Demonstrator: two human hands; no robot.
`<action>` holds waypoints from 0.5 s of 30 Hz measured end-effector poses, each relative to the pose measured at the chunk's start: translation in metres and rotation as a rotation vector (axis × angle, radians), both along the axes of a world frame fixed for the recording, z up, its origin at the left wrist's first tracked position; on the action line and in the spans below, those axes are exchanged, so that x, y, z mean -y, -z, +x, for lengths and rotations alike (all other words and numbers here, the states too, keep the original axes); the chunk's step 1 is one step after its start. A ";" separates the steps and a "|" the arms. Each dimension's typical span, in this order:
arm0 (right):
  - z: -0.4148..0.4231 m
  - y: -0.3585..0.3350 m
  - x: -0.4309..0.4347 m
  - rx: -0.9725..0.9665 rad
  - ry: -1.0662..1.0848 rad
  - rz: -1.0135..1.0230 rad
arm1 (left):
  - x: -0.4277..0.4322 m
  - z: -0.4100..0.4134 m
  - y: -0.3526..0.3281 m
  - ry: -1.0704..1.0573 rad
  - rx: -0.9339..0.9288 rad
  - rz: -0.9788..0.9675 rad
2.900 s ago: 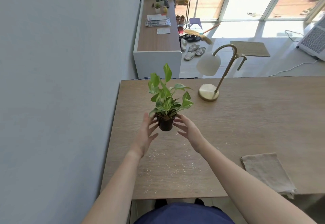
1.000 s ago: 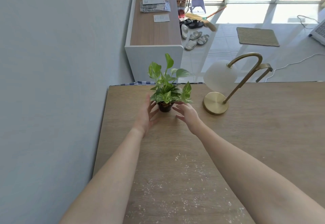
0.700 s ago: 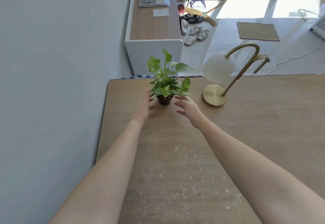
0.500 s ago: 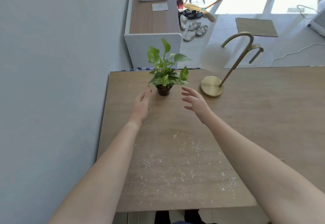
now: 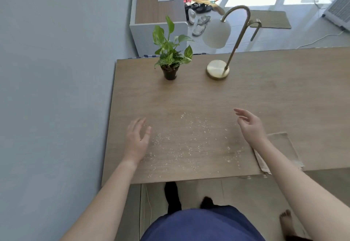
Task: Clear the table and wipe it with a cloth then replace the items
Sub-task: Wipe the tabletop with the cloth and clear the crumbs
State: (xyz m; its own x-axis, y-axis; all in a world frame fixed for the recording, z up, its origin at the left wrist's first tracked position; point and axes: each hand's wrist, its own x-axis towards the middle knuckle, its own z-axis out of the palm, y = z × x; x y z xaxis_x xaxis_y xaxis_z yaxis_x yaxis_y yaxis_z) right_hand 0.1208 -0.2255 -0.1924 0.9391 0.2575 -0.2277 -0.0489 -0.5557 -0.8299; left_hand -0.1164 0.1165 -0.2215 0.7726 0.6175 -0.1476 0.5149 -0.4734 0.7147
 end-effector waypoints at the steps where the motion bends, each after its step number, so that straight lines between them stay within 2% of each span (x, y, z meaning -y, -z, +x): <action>1: -0.008 0.002 0.015 0.030 0.009 -0.020 | 0.001 -0.013 0.007 -0.017 -0.021 0.022; 9: -0.035 0.042 0.117 0.266 -0.143 -0.317 | 0.012 -0.083 0.049 -0.095 -0.134 0.189; 15: -0.038 0.069 0.158 0.372 -0.300 -0.471 | 0.018 -0.087 0.061 -0.089 -0.177 0.299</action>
State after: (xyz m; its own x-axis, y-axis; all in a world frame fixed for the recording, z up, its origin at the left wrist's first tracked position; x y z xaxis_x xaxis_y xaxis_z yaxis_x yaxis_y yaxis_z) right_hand 0.0830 -0.3831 -0.2614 0.8797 0.4723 -0.0550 0.4067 -0.8074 -0.4274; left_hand -0.2036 0.0987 -0.2824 0.6927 0.7171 -0.0774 0.6668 -0.5959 0.4476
